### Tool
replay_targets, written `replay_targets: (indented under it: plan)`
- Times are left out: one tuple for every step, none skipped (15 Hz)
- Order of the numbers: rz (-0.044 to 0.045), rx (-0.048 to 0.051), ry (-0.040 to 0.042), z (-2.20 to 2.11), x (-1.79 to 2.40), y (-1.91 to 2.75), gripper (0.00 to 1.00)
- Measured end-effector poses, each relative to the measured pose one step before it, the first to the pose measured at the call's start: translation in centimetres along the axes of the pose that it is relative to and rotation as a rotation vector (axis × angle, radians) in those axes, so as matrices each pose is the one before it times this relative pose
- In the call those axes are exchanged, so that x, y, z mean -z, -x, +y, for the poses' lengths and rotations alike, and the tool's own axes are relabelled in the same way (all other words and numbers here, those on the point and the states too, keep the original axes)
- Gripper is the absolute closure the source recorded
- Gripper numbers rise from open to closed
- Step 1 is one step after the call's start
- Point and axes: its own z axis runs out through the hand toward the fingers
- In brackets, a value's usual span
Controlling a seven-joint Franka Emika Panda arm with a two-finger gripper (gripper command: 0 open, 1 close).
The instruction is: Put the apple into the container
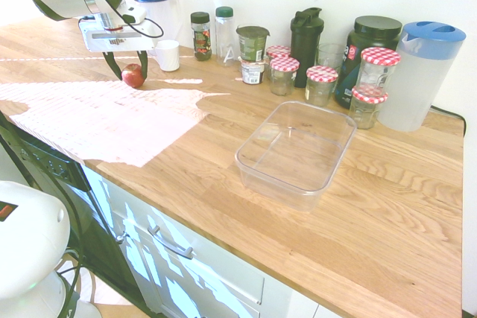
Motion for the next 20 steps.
replay_targets:
  plan:
    - [0.00074, 0.00039, -0.00096, -0.11, 0.001, -0.027, 1.0]
    - [0.00079, 0.00025, -0.00059, -0.083, 0.0, -0.027, 1.0]
    - [0.0004, -0.0001, -0.00059, -0.048, 0.007, -0.024, 1.0]
    - [0.00051, -0.00161, -0.0019, -0.031, 0.071, -0.071, 1.0]
    - [-0.00221, -0.00852, -0.00889, -0.108, 0.31, -0.209, 1.0]
    - [-0.00219, -0.01614, -0.01754, -0.211, 0.946, -0.524, 1.0]
    - [0.00018, -0.02062, -0.0139, -0.022, 1.691, -0.838, 1.0]
    - [0.00087, -0.02466, 0.00019, 0.47, 2.364, -1.091, 1.0]
    - [-0.00051, -0.02612, 0.01033, 1.048, 2.521, -1.232, 1.0]
    - [-0.00466, -0.02801, 0.01433, 1.582, 2.367, -1.213, 1.0]
    - [-0.00475, -0.03204, 0.01605, 2.024, 2.194, -1.295, 1.0]
    - [-0.00366, -0.03546, 0.01317, 2.207, 1.922, -1.393, 1.0]
    - [0.00005, -0.03483, 0.01085, 2.49, 1.627, -1.515, 1.0]
    - [0.00332, -0.03785, 0.00936, 2.613, 1.077, -1.682, 1.0]
    - [0.00573, -0.04331, 0.00916, 3.003, 0.536, -1.952, 1.0]
    - [0.00202, -0.03996, 0.01079, 2.95, -0.04, -1.923, 1.0]
    - [-0.00354, -0.03962, 0.01367, 2.926, -0.546, -1.877, 1.0]
    - [-0.00398, -0.03514, 0.00941, 2.613, -0.688, -1.683, 1.0]
    - [-0.00376, -0.03754, 0.00742, 2.406, -0.696, -1.564, 1.0]
    - [-0.00217, -0.03655, 0.00394, 2.28, -0.694, -1.445, 1.0]
